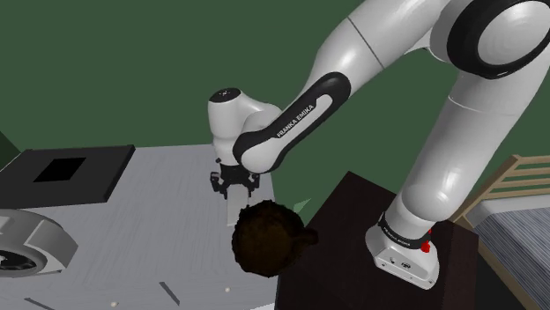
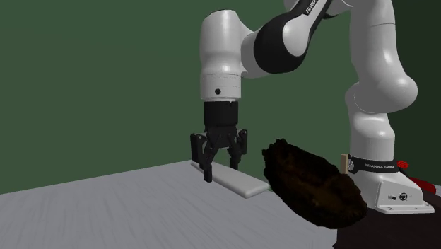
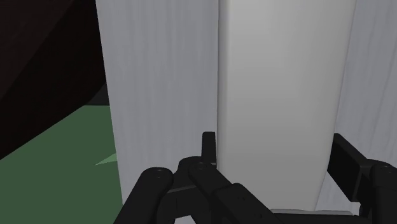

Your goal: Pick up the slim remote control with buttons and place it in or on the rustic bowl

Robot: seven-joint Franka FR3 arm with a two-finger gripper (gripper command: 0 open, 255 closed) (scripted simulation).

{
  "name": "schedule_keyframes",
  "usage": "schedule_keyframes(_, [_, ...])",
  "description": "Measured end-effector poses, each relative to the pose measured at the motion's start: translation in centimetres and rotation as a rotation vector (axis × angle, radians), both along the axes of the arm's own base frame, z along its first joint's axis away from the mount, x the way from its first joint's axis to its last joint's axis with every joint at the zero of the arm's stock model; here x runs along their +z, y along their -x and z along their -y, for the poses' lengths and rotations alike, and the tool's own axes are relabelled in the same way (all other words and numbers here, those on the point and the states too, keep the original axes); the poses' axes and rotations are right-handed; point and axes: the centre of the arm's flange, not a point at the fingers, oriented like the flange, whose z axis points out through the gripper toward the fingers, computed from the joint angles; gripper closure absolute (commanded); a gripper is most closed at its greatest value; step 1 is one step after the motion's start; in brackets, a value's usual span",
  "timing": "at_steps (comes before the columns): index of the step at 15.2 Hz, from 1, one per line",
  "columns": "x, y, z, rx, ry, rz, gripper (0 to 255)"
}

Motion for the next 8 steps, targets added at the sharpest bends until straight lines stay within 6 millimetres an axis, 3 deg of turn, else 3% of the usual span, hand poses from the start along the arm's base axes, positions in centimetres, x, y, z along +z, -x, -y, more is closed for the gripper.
schedule_keyframes(8, [4.3,-0.1,-0.1,0.000,0.000,0.000,255])
